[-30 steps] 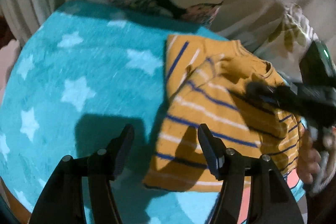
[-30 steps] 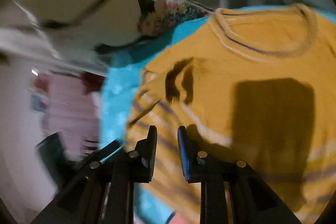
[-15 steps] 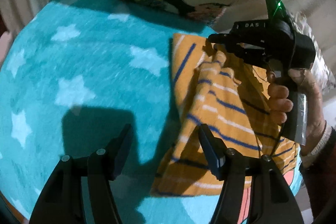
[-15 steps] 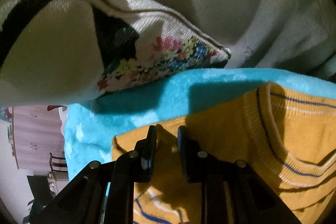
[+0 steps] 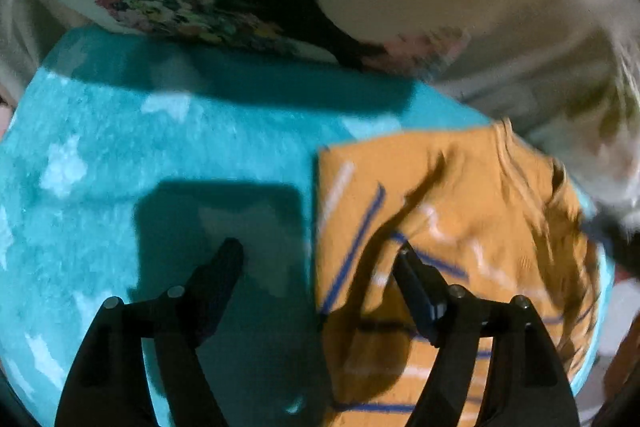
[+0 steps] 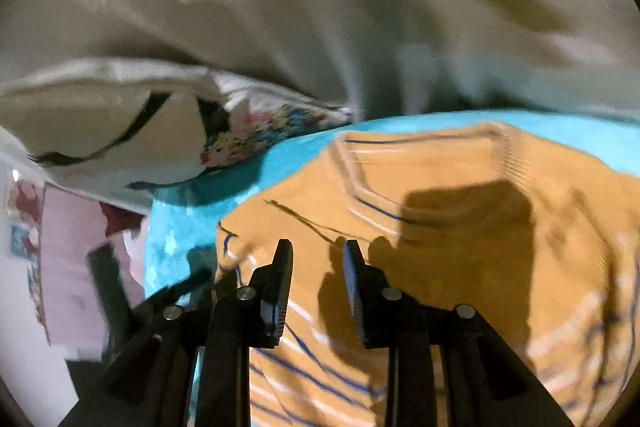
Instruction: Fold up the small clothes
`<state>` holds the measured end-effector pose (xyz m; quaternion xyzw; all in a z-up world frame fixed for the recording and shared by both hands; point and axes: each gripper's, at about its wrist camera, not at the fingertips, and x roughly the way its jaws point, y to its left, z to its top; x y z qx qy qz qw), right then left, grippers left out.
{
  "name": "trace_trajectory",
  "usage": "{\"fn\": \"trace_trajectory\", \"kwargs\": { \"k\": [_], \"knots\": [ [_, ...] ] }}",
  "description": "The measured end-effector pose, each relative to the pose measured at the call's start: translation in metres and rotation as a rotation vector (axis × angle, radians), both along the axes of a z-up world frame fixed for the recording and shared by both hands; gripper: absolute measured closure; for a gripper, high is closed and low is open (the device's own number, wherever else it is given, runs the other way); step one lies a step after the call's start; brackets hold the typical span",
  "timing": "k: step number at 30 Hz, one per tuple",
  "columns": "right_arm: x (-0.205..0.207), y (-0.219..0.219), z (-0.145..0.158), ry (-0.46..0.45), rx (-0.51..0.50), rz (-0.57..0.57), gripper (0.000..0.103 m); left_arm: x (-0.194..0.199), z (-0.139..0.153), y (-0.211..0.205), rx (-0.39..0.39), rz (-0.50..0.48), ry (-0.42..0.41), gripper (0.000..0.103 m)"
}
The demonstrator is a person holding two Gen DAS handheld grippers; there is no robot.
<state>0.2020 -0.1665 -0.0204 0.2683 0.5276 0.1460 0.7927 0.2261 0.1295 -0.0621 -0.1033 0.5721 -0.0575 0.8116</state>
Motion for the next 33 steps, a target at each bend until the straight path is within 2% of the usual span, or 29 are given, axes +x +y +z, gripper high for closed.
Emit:
{"fn": "trace_trajectory", "kwargs": {
  "k": [5,8,11,14,17,19,22,25,29,30,33],
  "knots": [
    [-0.066,-0.084,0.014,-0.024,0.023,-0.181,0.06,0.001,-0.002,0.025,-0.139,0.066,-0.003,0.028],
    [-0.118,-0.142,0.017,-0.027,-0.023,-0.311,0.051,-0.007,0.004,0.043,-0.15,0.113,-0.025,0.028],
    [-0.159,-0.183,0.006,0.016,-0.036,-0.387,0.051,-0.026,0.012,0.058,-0.236,0.101,-0.027,0.028],
    [-0.193,-0.209,-0.012,0.061,-0.033,-0.428,0.05,-0.051,0.015,0.062,-0.267,0.047,-0.027,0.023],
    [-0.214,-0.213,-0.033,0.088,0.014,-0.413,0.05,-0.076,0.009,0.056,-0.302,-0.008,-0.01,0.021],
    [-0.221,-0.212,-0.042,0.075,0.071,-0.386,0.05,-0.091,-0.005,0.05,-0.34,-0.034,0.021,0.021],
    [-0.219,-0.197,-0.055,0.062,0.148,-0.343,0.033,-0.11,-0.022,0.038,-0.411,-0.052,0.065,0.017],
    [-0.21,-0.184,-0.062,0.053,0.16,-0.311,0.032,-0.117,-0.023,0.028,-0.38,-0.075,0.031,0.013],
    [-0.198,-0.175,-0.067,0.041,0.178,-0.299,0.031,-0.114,-0.021,0.018,-0.377,-0.116,0.029,0.009],
    [-0.196,-0.174,-0.069,0.042,0.181,-0.295,0.03,-0.112,-0.021,0.015,-0.381,-0.126,0.026,0.006],
    [-0.187,-0.168,-0.076,0.018,0.195,-0.3,0.025,-0.104,-0.022,0.008,-0.421,-0.15,0.041,0.006]
  ]
}}
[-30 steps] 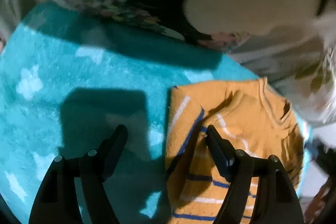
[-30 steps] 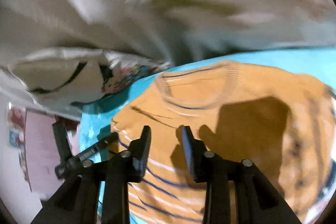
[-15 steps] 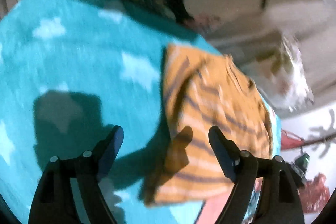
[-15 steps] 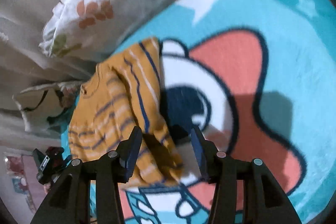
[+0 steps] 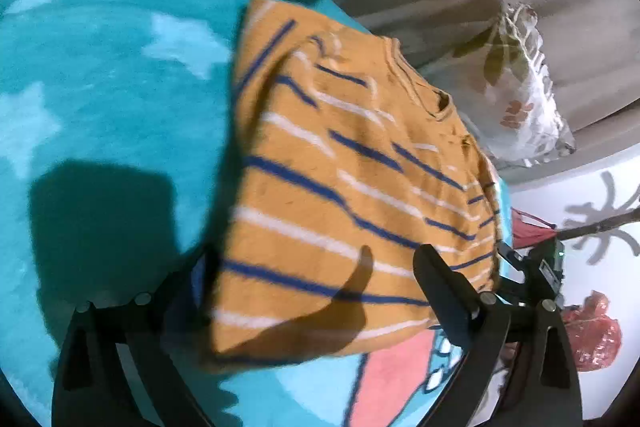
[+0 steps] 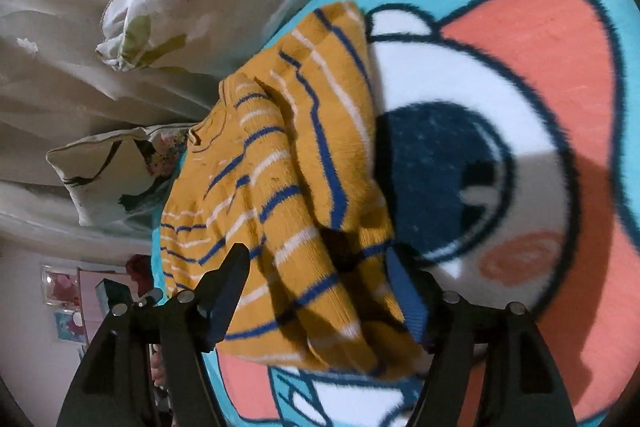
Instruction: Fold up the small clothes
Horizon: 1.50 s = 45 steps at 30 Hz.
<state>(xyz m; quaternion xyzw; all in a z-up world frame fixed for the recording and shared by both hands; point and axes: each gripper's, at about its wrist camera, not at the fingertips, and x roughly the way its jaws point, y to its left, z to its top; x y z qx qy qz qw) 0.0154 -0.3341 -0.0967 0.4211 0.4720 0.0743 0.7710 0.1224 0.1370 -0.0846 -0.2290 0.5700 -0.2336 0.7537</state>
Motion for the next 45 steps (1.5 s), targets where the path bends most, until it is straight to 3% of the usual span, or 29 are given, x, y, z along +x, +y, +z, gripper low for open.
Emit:
{"fn": "trace_trajectory", "kwargs": {
  "k": [3,6,8,9,10,11,12,13,14,17,19,24,27,30,32,34,37,41,45],
  "knots": [
    [0.006,0.004,0.0,-0.028,0.003,-0.01,0.019,0.006,0.001,-0.009,0.0,-0.015,0.001,0.006],
    [0.009,0.007,-0.001,-0.059,0.016,-0.024,0.018,0.004,0.005,-0.023,0.089,0.006,-0.018,0.012],
    [0.009,0.013,0.0,-0.072,-0.009,-0.029,0.018,0.001,0.006,-0.029,0.151,0.009,-0.024,0.05],
    [0.008,0.017,0.002,-0.073,-0.04,-0.028,0.02,0.0,0.005,-0.029,0.165,0.016,-0.012,0.06],
    [0.008,0.022,0.004,-0.065,-0.084,-0.027,0.027,0.0,0.004,-0.027,0.158,0.024,0.001,0.074],
    [0.008,0.026,0.006,-0.046,-0.132,-0.03,0.044,0.001,0.001,-0.023,0.128,0.033,0.028,0.078],
    [0.008,0.029,0.007,-0.019,-0.179,-0.034,0.054,0.001,0.0,-0.019,0.103,0.048,0.043,0.079],
    [0.01,0.029,0.005,-0.004,-0.159,-0.021,0.074,0.001,-0.001,-0.016,0.084,0.065,0.055,0.082],
    [0.011,0.027,0.002,0.006,-0.111,-0.014,0.079,-0.001,0.001,-0.013,0.066,0.077,0.063,0.083],
    [0.008,0.01,-0.003,0.02,0.022,-0.026,0.091,-0.008,0.014,-0.008,0.015,0.104,0.067,0.084],
    [0.001,0.002,0.002,0.006,0.098,-0.019,0.092,-0.015,0.026,-0.008,-0.014,0.107,0.058,0.085],
    [-0.018,-0.002,0.024,-0.004,0.11,0.041,0.094,-0.043,0.043,-0.008,-0.042,0.09,0.05,0.085],
    [-0.034,-0.003,0.024,0.011,0.085,0.056,0.094,-0.059,0.035,-0.012,0.029,0.086,0.052,0.085],
    [-0.046,-0.006,0.011,0.056,0.046,0.063,0.092,-0.07,0.011,-0.004,0.103,0.111,0.104,0.083],
    [-0.05,-0.008,0.003,0.083,0.03,0.05,0.085,-0.072,-0.001,0.007,0.099,0.161,0.14,0.067],
    [-0.056,-0.015,0.003,0.095,0.001,0.029,0.07,-0.076,0.001,0.018,0.079,0.2,0.143,0.066],
    [-0.067,-0.029,0.023,0.069,-0.074,-0.005,0.068,-0.085,0.02,0.031,0.133,0.225,0.084,0.065],
    [-0.07,-0.037,0.067,-0.02,-0.197,-0.049,0.068,-0.094,0.056,0.033,0.327,0.233,-0.05,0.055],
    [-0.046,-0.009,0.096,-0.14,-0.223,0.025,0.068,-0.1,0.081,0.022,0.414,0.237,-0.142,0.045]
  ]
}}
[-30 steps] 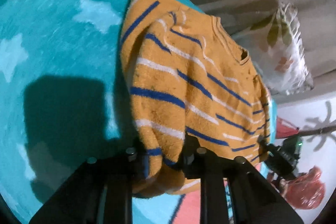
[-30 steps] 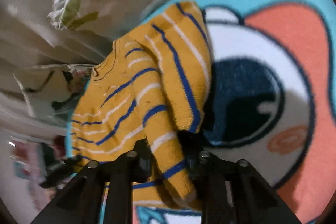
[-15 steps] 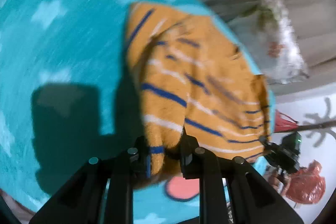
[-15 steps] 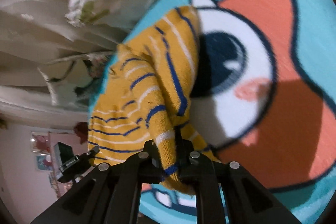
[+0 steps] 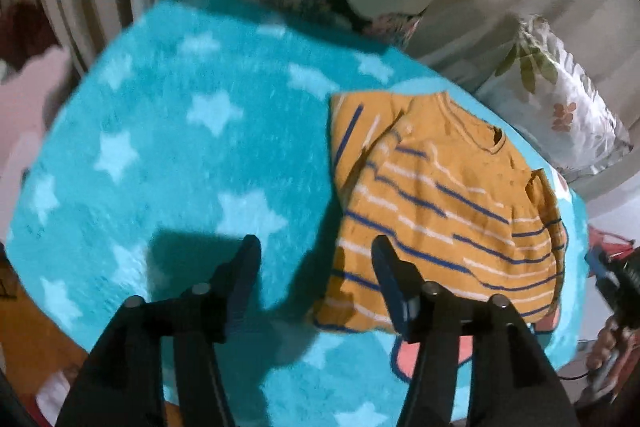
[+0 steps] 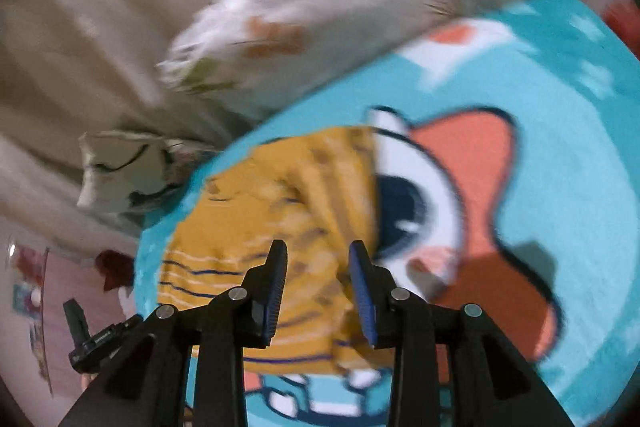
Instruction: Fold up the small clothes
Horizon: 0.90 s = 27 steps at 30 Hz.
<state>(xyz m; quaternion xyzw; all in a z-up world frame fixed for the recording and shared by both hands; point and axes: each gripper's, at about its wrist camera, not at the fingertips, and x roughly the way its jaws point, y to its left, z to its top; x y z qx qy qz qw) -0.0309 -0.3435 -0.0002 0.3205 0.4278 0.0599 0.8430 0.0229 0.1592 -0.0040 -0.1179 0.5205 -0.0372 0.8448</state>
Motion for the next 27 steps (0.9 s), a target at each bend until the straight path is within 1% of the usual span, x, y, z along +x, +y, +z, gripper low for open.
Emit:
{"fn": "trace_trajectory", "kwargs": {
  "k": [2,4,6,8,10,12,14,15,16,18,20,22,24,25,27],
  "knots": [
    [0.02,0.024,-0.003,-0.004,0.018,0.076,0.068,-0.002,0.008,-0.012,0.036,-0.015,-0.028,0.043],
    [0.044,0.048,-0.014,0.012,0.022,0.134,0.068,-0.005,0.012,-0.021,0.06,-0.036,-0.047,0.04],
    [0.064,0.057,-0.03,0.042,0.037,0.152,0.068,-0.006,0.012,-0.028,0.074,-0.05,-0.053,0.04],
    [0.085,0.057,-0.045,0.074,0.026,0.14,0.068,-0.01,0.011,-0.033,0.086,-0.06,-0.05,0.04],
    [0.104,0.049,-0.056,0.11,-0.046,0.094,0.068,-0.014,0.01,-0.034,0.094,-0.057,-0.047,0.04],
    [0.114,0.033,-0.064,0.133,-0.083,0.042,0.069,-0.019,0.009,-0.029,0.095,-0.043,-0.044,0.039],
    [0.122,0.016,-0.07,0.152,-0.065,-0.004,0.071,-0.024,0.008,-0.024,0.092,-0.024,-0.034,0.039],
    [0.123,0.008,-0.069,0.153,-0.049,-0.023,0.071,-0.025,0.007,-0.021,0.091,-0.011,-0.029,0.039],
    [0.122,0.002,-0.065,0.151,-0.063,-0.05,0.068,-0.026,0.006,-0.018,0.088,-0.001,-0.026,0.039],
    [0.116,-0.006,-0.053,0.148,-0.112,-0.092,0.068,-0.027,0.004,-0.012,0.065,0.018,-0.018,0.039],
    [0.105,-0.008,-0.04,0.128,-0.082,-0.093,0.068,-0.026,0.0,-0.009,0.042,0.03,-0.009,0.039],
    [0.092,0.001,-0.024,0.096,-0.096,-0.058,0.068,-0.023,-0.008,-0.008,0.027,0.044,0.0,0.038],
    [0.073,0.016,-0.01,0.065,-0.131,0.004,0.064,-0.017,-0.02,-0.006,0.016,0.067,0.025,0.038],
    [0.064,0.024,-0.007,0.058,-0.132,0.029,0.059,-0.013,-0.028,-0.004,0.003,0.082,0.045,0.038],
    [0.052,0.037,-0.011,0.065,-0.112,0.066,0.057,-0.006,-0.04,0.001,-0.02,0.111,0.07,0.038]
  ]
}}
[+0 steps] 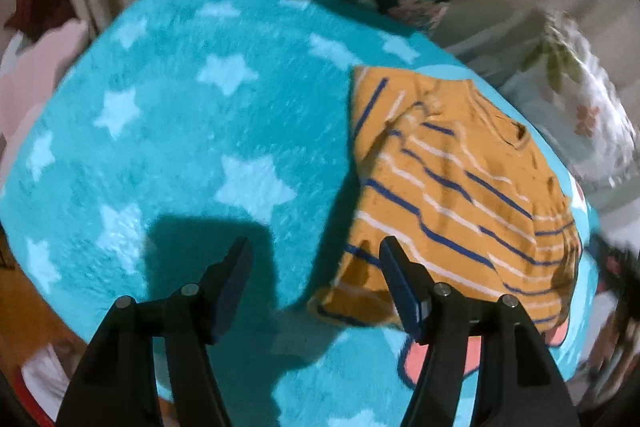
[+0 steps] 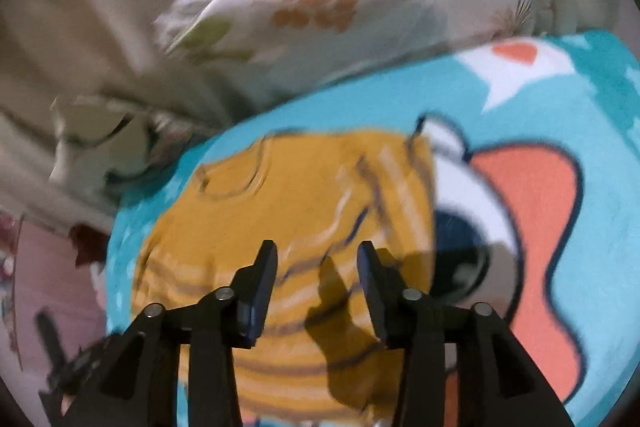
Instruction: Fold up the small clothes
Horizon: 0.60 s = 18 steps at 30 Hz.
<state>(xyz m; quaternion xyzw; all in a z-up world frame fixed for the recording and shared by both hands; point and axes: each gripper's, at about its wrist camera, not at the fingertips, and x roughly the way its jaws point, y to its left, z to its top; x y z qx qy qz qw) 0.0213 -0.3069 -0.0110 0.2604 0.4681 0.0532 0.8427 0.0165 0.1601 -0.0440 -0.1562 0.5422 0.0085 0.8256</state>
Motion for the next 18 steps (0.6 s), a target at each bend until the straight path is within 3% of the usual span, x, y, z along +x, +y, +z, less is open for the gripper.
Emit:
{"fn": "trace_trajectory", "kwargs": {
  "k": [5,9,14,18],
  "knots": [
    [-0.024,0.005,-0.044,0.115,0.078,-0.005,0.057,0.012,-0.03,0.008,0.015,0.067,0.114,0.038],
    [-0.035,-0.017,-0.055,0.137,0.167,-0.073,0.057,0.005,-0.025,0.011,-0.01,0.076,0.106,0.038],
    [-0.041,-0.016,-0.033,0.105,0.068,-0.076,0.055,-0.013,-0.002,0.012,-0.011,0.083,0.045,0.038],
    [-0.053,-0.005,-0.014,0.061,-0.016,-0.043,0.053,-0.03,0.025,0.009,0.043,0.081,-0.042,0.038]
  ]
}}
